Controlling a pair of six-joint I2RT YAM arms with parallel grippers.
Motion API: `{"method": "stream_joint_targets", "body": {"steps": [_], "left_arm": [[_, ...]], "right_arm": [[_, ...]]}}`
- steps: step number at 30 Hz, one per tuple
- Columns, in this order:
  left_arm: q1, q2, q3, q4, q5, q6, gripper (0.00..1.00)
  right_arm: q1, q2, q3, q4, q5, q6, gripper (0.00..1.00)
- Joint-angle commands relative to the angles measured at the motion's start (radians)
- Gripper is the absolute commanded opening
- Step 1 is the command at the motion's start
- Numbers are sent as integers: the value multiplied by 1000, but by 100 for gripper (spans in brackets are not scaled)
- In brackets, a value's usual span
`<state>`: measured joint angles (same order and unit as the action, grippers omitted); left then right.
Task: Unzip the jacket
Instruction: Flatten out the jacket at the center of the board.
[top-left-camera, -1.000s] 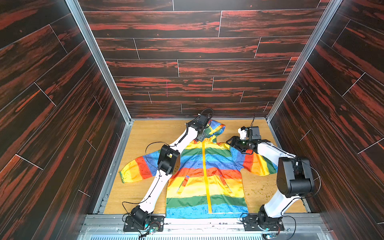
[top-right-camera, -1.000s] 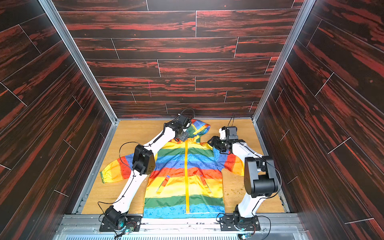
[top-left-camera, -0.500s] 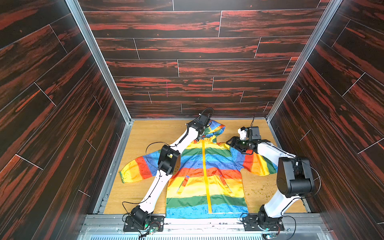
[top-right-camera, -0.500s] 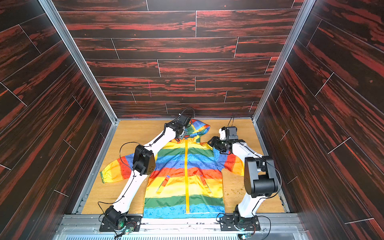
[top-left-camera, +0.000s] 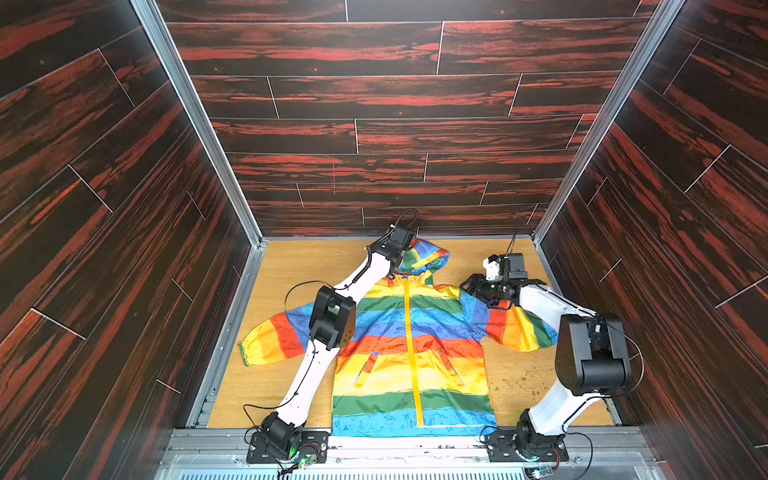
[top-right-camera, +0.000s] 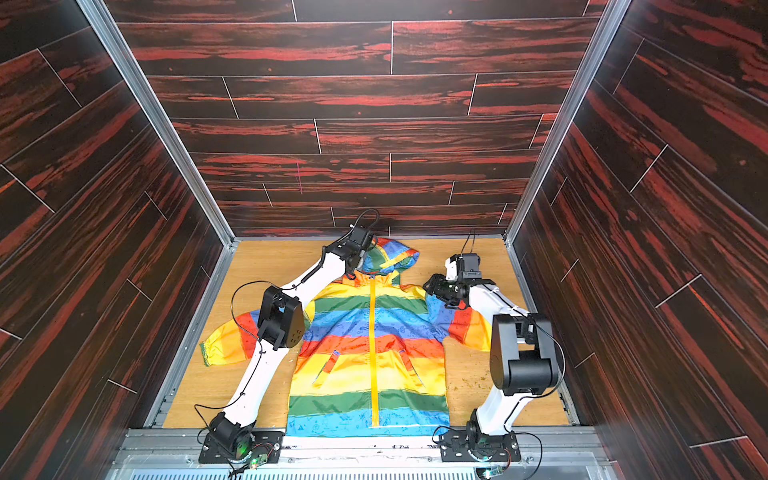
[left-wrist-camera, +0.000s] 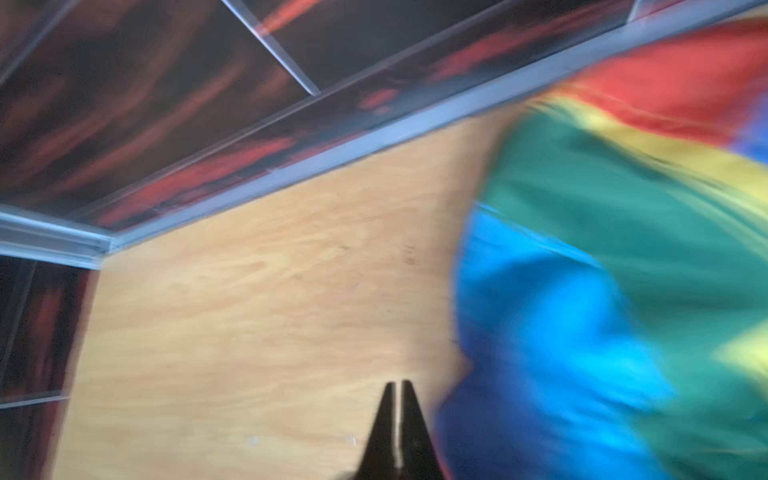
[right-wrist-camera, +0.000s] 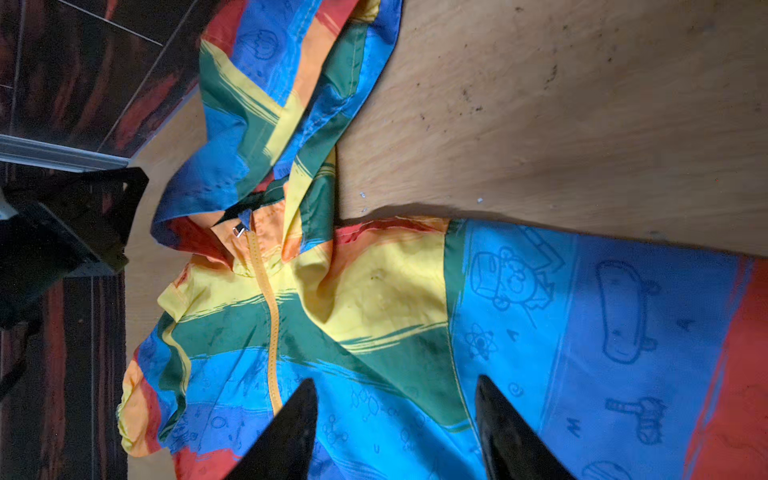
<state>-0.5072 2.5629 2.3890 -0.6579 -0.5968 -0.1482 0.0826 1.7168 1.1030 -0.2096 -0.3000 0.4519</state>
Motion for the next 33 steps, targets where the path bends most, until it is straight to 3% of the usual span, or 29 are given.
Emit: {"method": "stream_joint_targets", "body": {"steps": [1,4,6,7,9,12,16,19,23,33], "left_arm": [[29,-110,-33,2,-158,-173,0],[65,-173,-141,73,-137,-326,0],[100,-219,-230,161,-28,-427,0],[113,-241,-284,226,63,-436,5],[124,-287,-401,408,280,-343,26],[121,-306,-430,436,489,-249,52],[105,-303,-392,300,579,-99,64],[82,-291,-347,174,617,23,70],[24,-218,-203,-57,570,197,72],[-40,-80,31,-202,408,356,72]], "right_arm": [[-1,-38,-10,-3,-24,-7,61],[-1,-17,3,26,-89,12,60],[-1,-2,20,31,-103,17,60],[-1,3,30,27,-105,16,59],[-1,8,46,14,-106,8,60],[-4,4,59,-6,-97,-10,60],[-13,-14,52,-17,-89,-19,62],[-19,-29,35,-18,-82,-15,63],[-21,-39,11,-17,-81,-14,63],[-23,-52,6,-47,-78,-39,63]]}}
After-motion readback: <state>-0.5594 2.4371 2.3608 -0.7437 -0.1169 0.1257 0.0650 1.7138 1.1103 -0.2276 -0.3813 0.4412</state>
